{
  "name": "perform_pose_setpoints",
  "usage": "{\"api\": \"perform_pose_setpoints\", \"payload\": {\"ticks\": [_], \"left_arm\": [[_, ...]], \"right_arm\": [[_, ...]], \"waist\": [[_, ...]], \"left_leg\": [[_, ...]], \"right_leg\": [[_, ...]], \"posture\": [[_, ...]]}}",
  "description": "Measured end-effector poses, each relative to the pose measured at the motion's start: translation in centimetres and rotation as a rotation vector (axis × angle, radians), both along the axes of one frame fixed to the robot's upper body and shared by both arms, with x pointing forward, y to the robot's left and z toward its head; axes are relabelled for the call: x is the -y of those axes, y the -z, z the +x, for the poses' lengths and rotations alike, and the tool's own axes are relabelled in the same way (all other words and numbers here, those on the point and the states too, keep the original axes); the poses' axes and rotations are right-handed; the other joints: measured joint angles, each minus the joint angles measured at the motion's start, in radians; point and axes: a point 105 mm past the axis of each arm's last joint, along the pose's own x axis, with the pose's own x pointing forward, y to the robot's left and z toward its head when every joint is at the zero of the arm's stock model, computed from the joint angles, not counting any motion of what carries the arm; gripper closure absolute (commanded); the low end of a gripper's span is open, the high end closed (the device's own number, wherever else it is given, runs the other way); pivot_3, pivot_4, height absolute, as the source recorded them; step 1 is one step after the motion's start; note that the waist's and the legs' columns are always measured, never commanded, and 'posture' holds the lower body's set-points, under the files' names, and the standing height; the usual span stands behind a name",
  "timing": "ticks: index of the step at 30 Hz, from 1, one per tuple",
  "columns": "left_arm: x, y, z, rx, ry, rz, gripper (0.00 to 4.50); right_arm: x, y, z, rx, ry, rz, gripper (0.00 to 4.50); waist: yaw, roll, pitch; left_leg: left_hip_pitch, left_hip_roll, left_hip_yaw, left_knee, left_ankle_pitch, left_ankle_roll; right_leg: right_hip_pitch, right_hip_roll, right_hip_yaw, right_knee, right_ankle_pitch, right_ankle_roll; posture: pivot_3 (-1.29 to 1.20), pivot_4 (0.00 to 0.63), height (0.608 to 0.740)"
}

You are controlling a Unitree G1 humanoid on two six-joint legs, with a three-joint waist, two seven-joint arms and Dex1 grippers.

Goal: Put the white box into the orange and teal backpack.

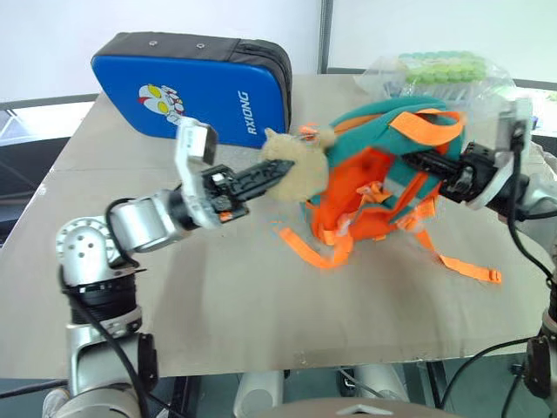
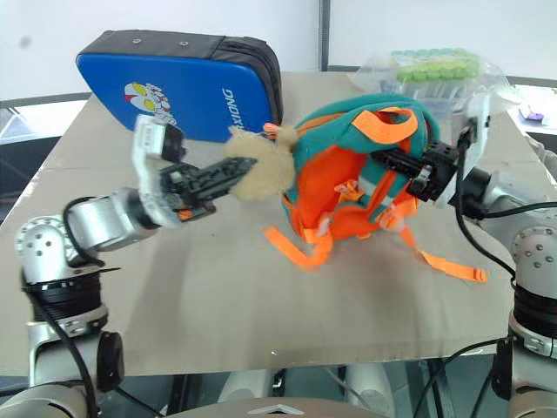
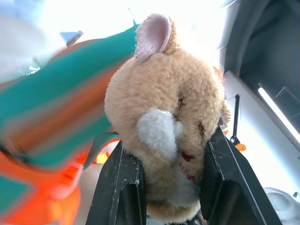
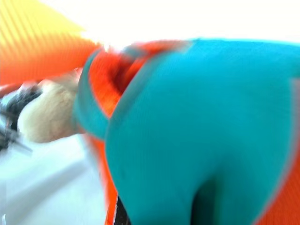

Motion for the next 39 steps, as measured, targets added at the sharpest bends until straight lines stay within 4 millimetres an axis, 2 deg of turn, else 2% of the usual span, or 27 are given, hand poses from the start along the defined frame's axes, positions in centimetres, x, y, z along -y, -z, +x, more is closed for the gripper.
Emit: {"api": "perform_pose_setpoints", "payload": {"ticks": [3, 5, 7, 9, 13, 16, 17, 19, 20, 21, 23, 25, 26, 28, 29, 32, 34, 36, 37, 39], "left_arm": [[-1.9, 2.5, 0.1, -0.089, -0.086, 0.052, 3.79], [-3.4, 6.9, 0.4, -0.224, -0.185, 0.154, 3.79], [-3.7, 10.4, 0.3, -0.325, -0.226, 0.249, 3.79], [-3.4, 11.7, 0.9, -0.338, -0.269, 0.283, 3.80], [-2.1, 10.9, 4.0, -0.237, -0.417, 0.189, 3.80], [-2.2, 8.1, 5.7, -0.113, -0.476, 0.157, 3.81], [-2.3, 6.8, 6.2, -0.057, -0.491, 0.156, 3.81], [-2.3, 5.5, 6.3, 0.038, -0.492, 0.200, 3.81], [-2.2, 5.3, 6.1, 0.117, -0.481, 0.286, 3.81], [-2.2, 5.2, 6.0, 0.166, -0.473, 0.340, 3.81], [-2.2, 5.6, 5.7, 0.268, -0.465, 0.440, 2.77], [-2.1, 6.2, 5.2, 0.311, -0.446, 0.464, 2.11], [-2.2, 6.5, 5.0, 0.326, -0.439, 0.486, 1.50], [-2.6, 7.1, 4.0, 0.359, -0.414, 0.546, 0.57], [-2.7, 7.1, 3.5, 0.370, -0.410, 0.557, 0.10], [-4.5, 7.8, 0.2, 0.390, -0.405, 0.639, 0.04], [-4.8, 8.1, -0.7, 0.393, -0.395, 0.653, 0.04], [-5.1, 8.9, -2.3, 0.406, -0.363, 0.700, 0.04], [-5.6, 9.3, -2.7, 0.395, -0.363, 0.718, 0.04], [-6.6, 9.9, -4.0, 0.393, -0.397, 0.742, 0.04]], "right_arm": [[0.4, -0.4, 1.1, -0.032, 0.070, 0.072, 4.50], [0.9, -0.7, 2.4, -0.060, 0.144, 0.112, 4.50], [1.1, -0.4, 3.0, -0.090, 0.183, 0.134, 4.50], [1.1, -0.3, 3.3, -0.108, 0.203, 0.155, 4.50], [1.0, -0.8, 2.6, -0.078, 0.224, 0.126, 4.50], [0.1, -0.7, 1.5, -0.014, 0.228, 0.024, 4.50], [-0.7, -0.5, 1.2, 0.002, 0.213, -0.014, 4.50], [-2.2, 0.1, 0.8, 0.022, 0.189, -0.077, 4.50], [-2.9, 0.7, 0.6, 0.048, 0.193, -0.144, 3.78], [-3.0, 1.3, 0.5, 0.055, 0.197, -0.190, 3.45], [-2.7, 2.7, 0.3, 0.056, 0.215, -0.241, 2.53], [-1.6, 4.5, -0.1, 0.032, 0.223, -0.316, 1.75], [-1.0, 5.1, -0.4, 0.029, 0.217, -0.354, 1.18], [0.5, 5.2, -1.6, 0.020, 0.198, -0.366, 0.23], [1.2, 4.9, -2.1, 0.022, 0.190, -0.372, 0.00], [4.7, 5.4, -5.5, -0.038, 0.129, -0.471, 0.00], [5.2, 5.7, -6.3, -0.048, 0.100, -0.478, 0.00], [5.8, 6.8, -7.5, -0.080, 0.062, -0.500, 0.00], [6.2, 7.3, -7.8, -0.098, 0.057, -0.506, 0.00], [7.2, 8.2, -8.6, -0.092, 0.077, -0.529, 0.00]], "waist": [[-0.004, 0.001, 0.000], [-0.007, 0.001, 0.000], [0.002, 0.000, 0.000], [0.011, 0.000, 0.000], [0.015, -0.001, -0.001], [0.006, -0.001, -0.001], [0.003, -0.001, -0.001], [-0.010, 0.000, -0.001], [-0.016, 0.000, -0.001], [-0.018, 0.000, -0.001], [-0.018, 0.000, -0.001], [-0.012, 0.000, -0.001], [-0.011, 0.000, -0.001], [-0.011, 0.000, -0.001], [-0.011, 0.000, -0.001], [-0.009, 0.000, -0.002], [-0.010, 0.000, -0.002], [-0.009, 0.000, -0.002], [-0.009, 0.000, -0.002], [-0.008, -0.001, -0.002]], "left_leg": [[0.001, 0.000, 0.002, -0.002, 0.000, 0.000], [0.003, 0.000, 0.007, -0.005, 0.000, 0.000], [0.004, 0.000, 0.006, -0.006, 0.000, 0.000], [0.003, 0.000, 0.006, -0.006, 0.000, 0.000], [0.003, -0.001, 0.007, -0.005, 0.000, 0.000], [0.002, -0.001, 0.007, -0.005, 0.000, 0.000], [0.002, -0.001, 0.007, -0.005, 0.000, 0.000], [0.003, 0.000, 0.008, -0.007, 0.000, 0.000], [0.003, 0.000, 0.009, -0.009, 0.000, 0.000], [0.004, 0.000, 0.009, -0.010, 0.000, 0.000], [0.003, 0.000, 0.010, -0.011, 0.000, 0.000], [0.000, 0.000, 0.010, -0.011, 0.000, 0.000], [-0.003, 0.000, 0.010, -0.010, 0.000, 0.000], [-0.004, 0.000, 0.010, -0.010, 0.000, 0.000], [-0.003, 0.000, 0.010, -0.010, 0.000, 0.000], [-0.002, 0.002, 0.011, -0.012, 0.000, 0.001], [-0.001, 0.003, 0.011, -0.012, 0.000, 0.001], [0.001, 0.003, 0.011, -0.011, 0.000, 0.001], [0.004, 0.003, 0.012, -0.011, 0.000, 0.001], [0.009, 0.003, 0.013, -0.011, -0.001, 0.001]], "right_leg": [[-0.001, 0.000, 0.002, -0.001, 0.000, 0.000], [-0.001, 0.000, 0.006, 0.000, 0.000, 0.000], [-0.001, 0.000, 0.005, -0.001, 0.000, 0.000], [-0.001, 0.000, 0.006, -0.001, 0.000, 0.000], [0.001, 0.000, 0.010, -0.001, 0.000, 0.000], [-0.001, 0.001, 0.010, -0.001, 0.000, 0.000], [-0.001, 0.001, 0.010, -0.001, 0.000, 0.000], [-0.002, 0.002, 0.012, -0.001, 0.000, 0.000], [-0.003, 0.002, 0.012, -0.002, 0.000, 0.000], [-0.003, 0.002, 0.013, -0.002, 0.000, 0.000], [-0.003, 0.002, 0.012, -0.005, 0.000, 0.000], [-0.004, 0.002, 0.011, -0.007, 0.000, 0.000], [-0.006, 0.001, 0.011, -0.007, 0.000, 0.001], [-0.006, 0.001, 0.012, -0.008, 0.000, 0.001], [-0.006, 0.001, 0.012, -0.009, 0.000, 0.001], [-0.004, 0.001, 0.011, -0.012, 0.000, 0.001], [-0.004, 0.003, 0.011, -0.012, 0.000, 0.001], [-0.002, 0.003, 0.011, -0.012, -0.001, -0.001], [0.000, 0.003, 0.011, -0.011, -0.002, -0.003], [0.005, 0.003, 0.012, -0.012, -0.005, 0.000]], "posture": [[0.00, 0.150, 0.740], [0.00, 0.150, 0.740], [0.00, 0.150, 0.740], [0.00, 0.150, 0.740], [0.00, 0.150, 0.740], [0.00, 0.150, 0.740], [0.00, 0.150, 0.740], [0.00, 0.150, 0.740], [0.00, 0.150, 0.740], [0.00, 0.150, 0.740], [0.00, 0.150, 0.740], [0.00, 0.150, 0.740], [0.00, 0.150, 0.740], [0.00, 0.150, 0.740], [0.00, 0.150, 0.740], [0.00, 0.150, 0.740], [0.00, 0.150, 0.740], [0.00, 0.150, 0.740], [0.00, 0.150, 0.740], [0.00, 0.150, 0.740]]}}
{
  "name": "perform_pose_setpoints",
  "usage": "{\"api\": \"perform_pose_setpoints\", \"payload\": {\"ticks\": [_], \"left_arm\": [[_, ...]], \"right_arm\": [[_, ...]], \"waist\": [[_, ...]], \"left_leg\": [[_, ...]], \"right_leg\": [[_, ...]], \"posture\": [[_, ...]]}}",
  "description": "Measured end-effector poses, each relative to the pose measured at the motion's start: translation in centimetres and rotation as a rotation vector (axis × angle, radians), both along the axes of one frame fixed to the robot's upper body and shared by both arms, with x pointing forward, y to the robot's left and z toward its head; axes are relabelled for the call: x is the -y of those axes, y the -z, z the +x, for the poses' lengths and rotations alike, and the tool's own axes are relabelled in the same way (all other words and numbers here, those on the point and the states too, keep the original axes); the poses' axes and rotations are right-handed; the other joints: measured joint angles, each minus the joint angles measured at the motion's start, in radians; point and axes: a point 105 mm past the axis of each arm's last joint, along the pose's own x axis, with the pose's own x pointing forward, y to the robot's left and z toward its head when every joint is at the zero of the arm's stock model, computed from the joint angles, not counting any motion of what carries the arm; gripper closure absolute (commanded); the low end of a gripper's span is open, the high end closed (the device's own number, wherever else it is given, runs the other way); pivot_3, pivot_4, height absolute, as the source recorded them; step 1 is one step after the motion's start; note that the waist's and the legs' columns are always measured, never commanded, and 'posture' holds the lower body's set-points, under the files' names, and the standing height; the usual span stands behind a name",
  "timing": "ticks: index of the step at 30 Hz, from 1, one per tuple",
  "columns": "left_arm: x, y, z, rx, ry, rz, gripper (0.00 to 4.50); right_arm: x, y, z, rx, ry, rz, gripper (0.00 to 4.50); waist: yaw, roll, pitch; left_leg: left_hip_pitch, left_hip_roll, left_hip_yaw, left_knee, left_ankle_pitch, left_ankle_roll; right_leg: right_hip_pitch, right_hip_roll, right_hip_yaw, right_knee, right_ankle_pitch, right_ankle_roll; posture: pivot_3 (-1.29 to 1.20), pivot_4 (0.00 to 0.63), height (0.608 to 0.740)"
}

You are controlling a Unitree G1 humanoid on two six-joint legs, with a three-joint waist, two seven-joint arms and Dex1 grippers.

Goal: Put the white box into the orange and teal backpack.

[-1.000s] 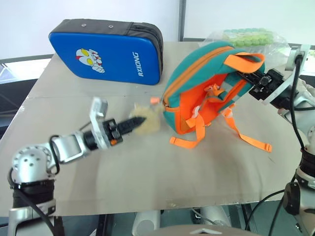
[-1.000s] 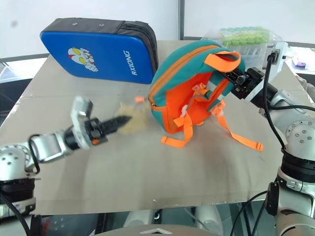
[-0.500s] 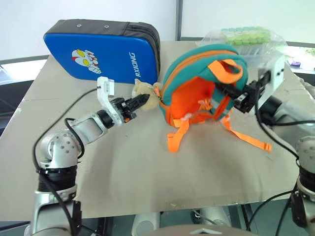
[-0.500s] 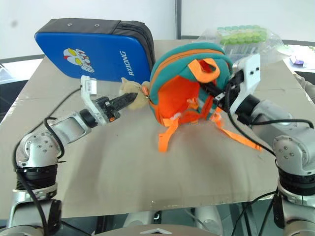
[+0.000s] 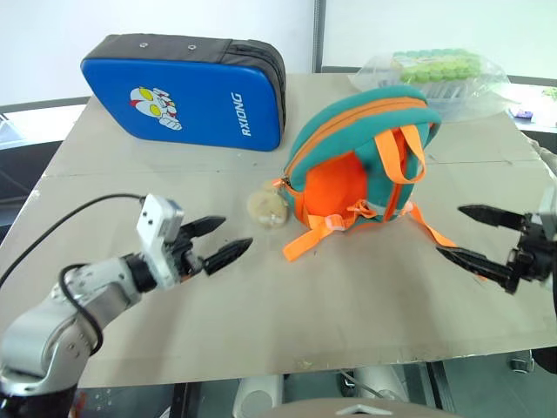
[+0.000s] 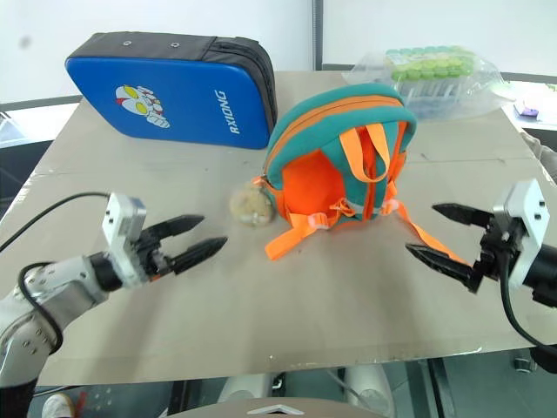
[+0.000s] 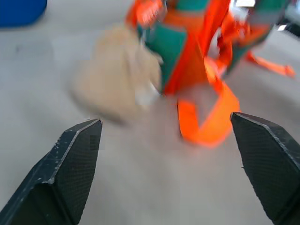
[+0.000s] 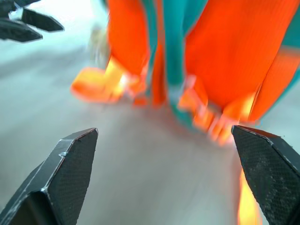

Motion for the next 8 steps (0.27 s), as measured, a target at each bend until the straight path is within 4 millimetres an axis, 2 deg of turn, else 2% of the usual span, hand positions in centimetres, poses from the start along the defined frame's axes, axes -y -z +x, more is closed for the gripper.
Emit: {"api": "perform_pose_setpoints", "payload": {"ticks": [4, 6, 8], "left_arm": [[-2.8, 2.1, -3.4, -0.065, -0.108, 0.008, 0.04], [-3.5, 2.8, -4.4, -0.097, -0.131, 0.019, 0.04], [-3.5, 2.7, -4.5, -0.091, -0.129, 0.020, 0.04]], "right_arm": [[3.1, 3.6, -1.2, -0.034, 0.105, -0.069, 0.00], [4.3, 5.0, -1.8, -0.069, 0.149, -0.085, 0.00], [4.6, 5.1, -1.8, -0.064, 0.153, -0.098, 0.00]], "waist": [[-0.001, -0.002, -0.002], [-0.001, -0.002, -0.002], [0.002, -0.001, -0.003]], "left_leg": [[0.004, 0.000, 0.002, 0.001, 0.000, 0.000], [0.004, 0.000, 0.003, 0.001, 0.000, 0.000], [0.004, 0.000, 0.002, 0.001, 0.000, 0.000]], "right_leg": [[0.002, -0.001, 0.002, 0.000, 0.000, 0.000], [0.002, -0.001, 0.002, 0.000, 0.000, 0.000], [0.001, -0.001, 0.002, 0.000, 0.000, 0.000]], "posture": [[0.00, 0.150, 0.740], [0.00, 0.150, 0.740], [0.00, 0.150, 0.740]]}}
